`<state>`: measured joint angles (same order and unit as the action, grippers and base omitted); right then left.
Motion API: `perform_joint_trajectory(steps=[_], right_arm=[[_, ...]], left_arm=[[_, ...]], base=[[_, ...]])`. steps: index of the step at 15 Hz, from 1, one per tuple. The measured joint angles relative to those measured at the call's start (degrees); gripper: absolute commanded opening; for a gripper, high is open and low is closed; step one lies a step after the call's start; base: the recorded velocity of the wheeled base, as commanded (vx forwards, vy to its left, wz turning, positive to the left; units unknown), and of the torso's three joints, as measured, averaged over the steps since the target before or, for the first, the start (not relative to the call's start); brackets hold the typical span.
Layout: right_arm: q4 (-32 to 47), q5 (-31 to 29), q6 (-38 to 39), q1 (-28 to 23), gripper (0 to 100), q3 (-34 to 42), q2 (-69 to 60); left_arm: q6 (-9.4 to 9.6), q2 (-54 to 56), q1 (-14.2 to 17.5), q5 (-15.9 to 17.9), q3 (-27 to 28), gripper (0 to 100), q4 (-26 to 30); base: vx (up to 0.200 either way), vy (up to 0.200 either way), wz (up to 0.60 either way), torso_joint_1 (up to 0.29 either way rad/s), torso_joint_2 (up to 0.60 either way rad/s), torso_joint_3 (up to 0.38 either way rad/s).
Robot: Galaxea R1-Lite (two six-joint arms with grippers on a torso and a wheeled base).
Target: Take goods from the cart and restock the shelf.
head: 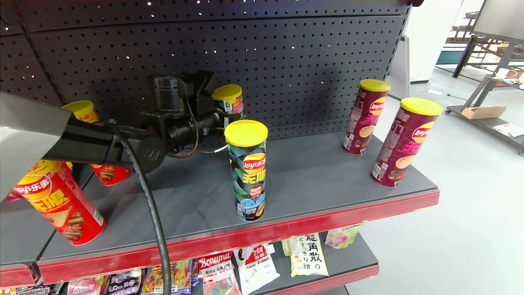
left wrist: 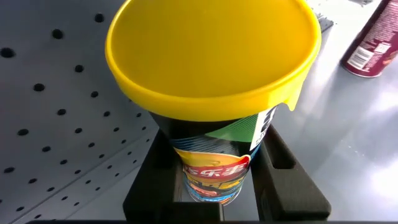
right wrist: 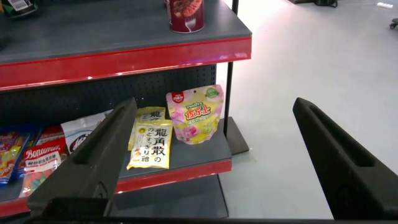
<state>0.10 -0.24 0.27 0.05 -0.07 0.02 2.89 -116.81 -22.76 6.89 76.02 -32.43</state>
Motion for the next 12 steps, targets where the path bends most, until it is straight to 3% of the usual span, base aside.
perform_joint_trajectory(steps=[9,12], right_arm=[[0.0,0.0,0.0,0.0,100,0.0,0.0],[0.0,0.0,0.0,0.0,100,0.0,0.0]], left_arm=[[-0.16,3.0,-0.8,-0.2,-1.4,0,4.6],[-0.54,3.6,-1.0,-1.6,-1.6,0,4.7]], base=[[0.0,0.0,0.0,0.0,0.0,0.0],[0.0,0.0,0.0,0.0,0.0,0.0]])
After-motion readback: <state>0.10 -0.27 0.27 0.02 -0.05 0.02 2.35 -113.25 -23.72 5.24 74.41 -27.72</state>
